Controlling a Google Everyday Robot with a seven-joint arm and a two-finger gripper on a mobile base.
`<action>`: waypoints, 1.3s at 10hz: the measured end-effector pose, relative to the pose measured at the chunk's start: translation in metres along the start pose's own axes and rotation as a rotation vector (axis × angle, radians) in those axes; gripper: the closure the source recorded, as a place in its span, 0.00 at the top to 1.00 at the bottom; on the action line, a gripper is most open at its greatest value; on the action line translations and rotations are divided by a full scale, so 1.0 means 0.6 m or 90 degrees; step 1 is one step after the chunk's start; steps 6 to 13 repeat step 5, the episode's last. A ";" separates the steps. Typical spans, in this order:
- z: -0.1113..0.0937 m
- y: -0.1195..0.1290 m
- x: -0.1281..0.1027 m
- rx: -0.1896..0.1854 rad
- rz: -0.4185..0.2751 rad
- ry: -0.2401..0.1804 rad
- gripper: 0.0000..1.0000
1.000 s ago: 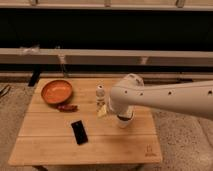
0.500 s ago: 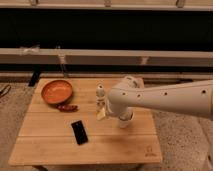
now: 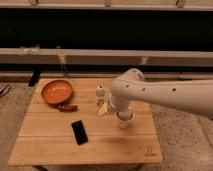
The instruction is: Place the white sponge in the ceramic cup
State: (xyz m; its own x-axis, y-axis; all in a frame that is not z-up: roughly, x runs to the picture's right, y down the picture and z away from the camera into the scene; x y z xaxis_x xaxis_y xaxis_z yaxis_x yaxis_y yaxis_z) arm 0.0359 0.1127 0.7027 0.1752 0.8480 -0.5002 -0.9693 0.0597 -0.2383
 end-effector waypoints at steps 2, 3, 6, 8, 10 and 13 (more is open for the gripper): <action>-0.029 -0.007 -0.007 0.007 -0.011 0.017 0.80; -0.034 -0.006 -0.009 0.007 -0.014 0.019 0.80; -0.034 -0.008 -0.008 0.008 -0.013 0.020 0.80; -0.034 -0.008 -0.008 0.008 -0.013 0.020 0.80; -0.034 -0.008 -0.008 0.008 -0.013 0.020 0.80; -0.034 -0.008 -0.008 0.008 -0.013 0.020 0.80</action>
